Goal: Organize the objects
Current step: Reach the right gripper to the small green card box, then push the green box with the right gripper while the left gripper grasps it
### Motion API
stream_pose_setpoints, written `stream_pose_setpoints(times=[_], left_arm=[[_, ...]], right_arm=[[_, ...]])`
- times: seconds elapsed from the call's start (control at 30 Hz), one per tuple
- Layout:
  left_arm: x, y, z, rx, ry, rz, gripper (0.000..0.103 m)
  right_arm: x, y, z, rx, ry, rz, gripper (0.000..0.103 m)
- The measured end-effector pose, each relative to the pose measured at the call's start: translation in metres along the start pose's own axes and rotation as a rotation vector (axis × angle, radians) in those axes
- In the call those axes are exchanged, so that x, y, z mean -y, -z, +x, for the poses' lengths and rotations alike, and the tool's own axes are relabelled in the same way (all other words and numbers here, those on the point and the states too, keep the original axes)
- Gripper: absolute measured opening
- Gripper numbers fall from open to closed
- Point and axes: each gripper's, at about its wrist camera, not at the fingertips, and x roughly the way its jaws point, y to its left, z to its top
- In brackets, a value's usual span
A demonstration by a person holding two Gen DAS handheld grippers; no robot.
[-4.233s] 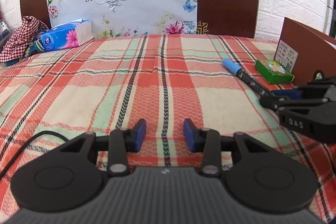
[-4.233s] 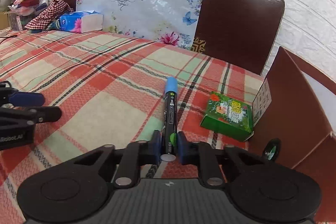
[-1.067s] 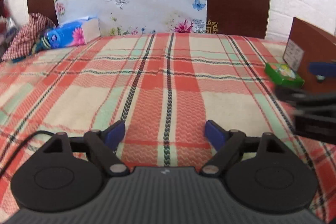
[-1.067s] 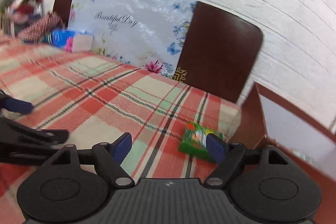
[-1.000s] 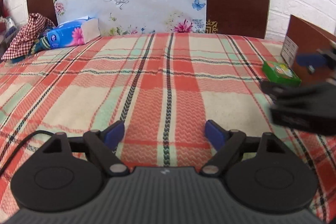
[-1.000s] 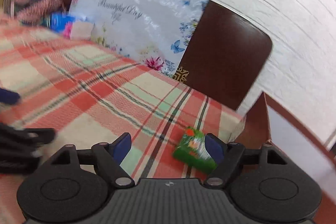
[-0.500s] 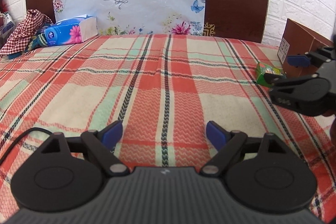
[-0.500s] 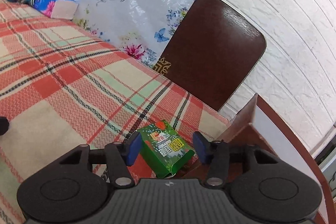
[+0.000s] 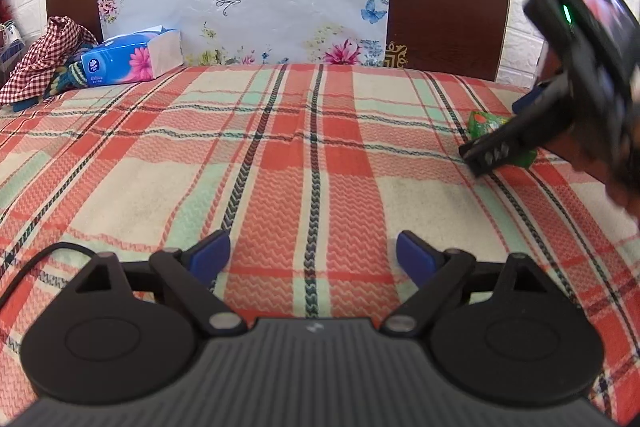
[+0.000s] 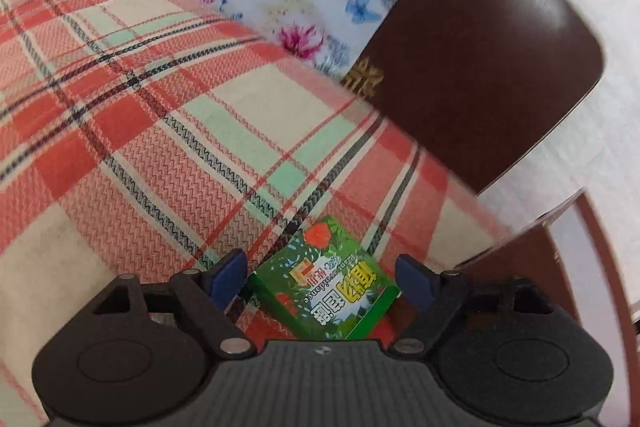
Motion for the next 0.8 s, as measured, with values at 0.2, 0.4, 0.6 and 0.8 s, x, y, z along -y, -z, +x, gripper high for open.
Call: stream_pose_setpoints(times=[0.2,0.4,0.6,0.8], left_arm=[[0.001,0.0,0.0,0.0,0.0,0.0,0.092],[0.001,0.0,0.0,-0.001,-0.001,0.002,0.092],[0.002,0.0,0.0,-0.004,-0.002,0.006,0.092],[0.006,-0.01,0.0,-0.048,0.037,0.024,0.089]], right_arm=[[0.016,-0.004,-0.002,-0.15,-0.206,0.072,0.079],[-0.002,0.043,-0.042,-0.075,-0.304,0.043,0.075],[-0.013,0.12,-0.103,0.057,-0.417,0.161,0.074],[-0.014,0.157,-0.126,0.189,-0.301,0.262,0.081]])
